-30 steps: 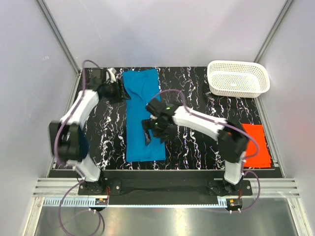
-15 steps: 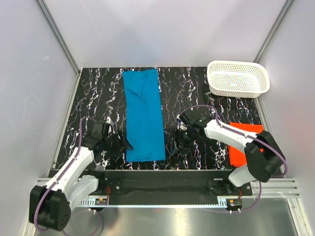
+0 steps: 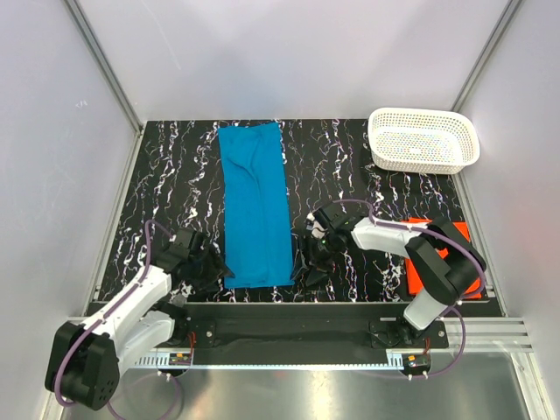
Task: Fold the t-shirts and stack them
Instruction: Fold the tshirt
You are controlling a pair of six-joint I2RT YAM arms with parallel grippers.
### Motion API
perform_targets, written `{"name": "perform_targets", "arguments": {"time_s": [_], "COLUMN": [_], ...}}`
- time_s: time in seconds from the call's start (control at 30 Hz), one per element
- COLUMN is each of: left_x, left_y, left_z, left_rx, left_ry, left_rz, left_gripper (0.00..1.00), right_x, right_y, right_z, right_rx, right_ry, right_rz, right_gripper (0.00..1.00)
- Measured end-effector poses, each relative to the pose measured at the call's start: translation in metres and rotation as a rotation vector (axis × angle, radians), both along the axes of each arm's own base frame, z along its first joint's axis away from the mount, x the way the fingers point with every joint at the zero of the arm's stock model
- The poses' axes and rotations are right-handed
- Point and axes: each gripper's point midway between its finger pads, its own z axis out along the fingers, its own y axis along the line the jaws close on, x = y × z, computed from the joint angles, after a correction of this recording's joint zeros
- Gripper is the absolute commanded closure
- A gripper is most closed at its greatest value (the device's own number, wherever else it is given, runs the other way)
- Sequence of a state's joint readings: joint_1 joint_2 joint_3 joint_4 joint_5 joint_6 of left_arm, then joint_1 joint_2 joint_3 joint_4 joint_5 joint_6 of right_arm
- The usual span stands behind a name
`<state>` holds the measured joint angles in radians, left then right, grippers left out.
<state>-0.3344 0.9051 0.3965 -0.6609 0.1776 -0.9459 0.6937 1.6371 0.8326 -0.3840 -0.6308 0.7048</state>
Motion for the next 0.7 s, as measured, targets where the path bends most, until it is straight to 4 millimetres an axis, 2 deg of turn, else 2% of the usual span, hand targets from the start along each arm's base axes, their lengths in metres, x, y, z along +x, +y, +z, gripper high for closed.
{"name": "perform_targets", "arguments": {"time_s": [0.43,0.7], "left_x": [0.005,0.007], "left_y": [0.000,-0.004], "left_z": [-0.004,-0.004], "left_rx": [0.007,-0.003], "left_ry": [0.012,0.027], "left_rz": [0.033,0.027], "left_gripper": [0.46,0.48], "right_x": [-0.003,-0.002], "right_y": [0.001,0.008], "right_z": [-0.017,-0.021], "right_rx": [-0.005,0.003], "right_ry": [0.047,0.099], "right_rz": [-0.019,-0.029], "right_gripper": [0.38,0.40]}}
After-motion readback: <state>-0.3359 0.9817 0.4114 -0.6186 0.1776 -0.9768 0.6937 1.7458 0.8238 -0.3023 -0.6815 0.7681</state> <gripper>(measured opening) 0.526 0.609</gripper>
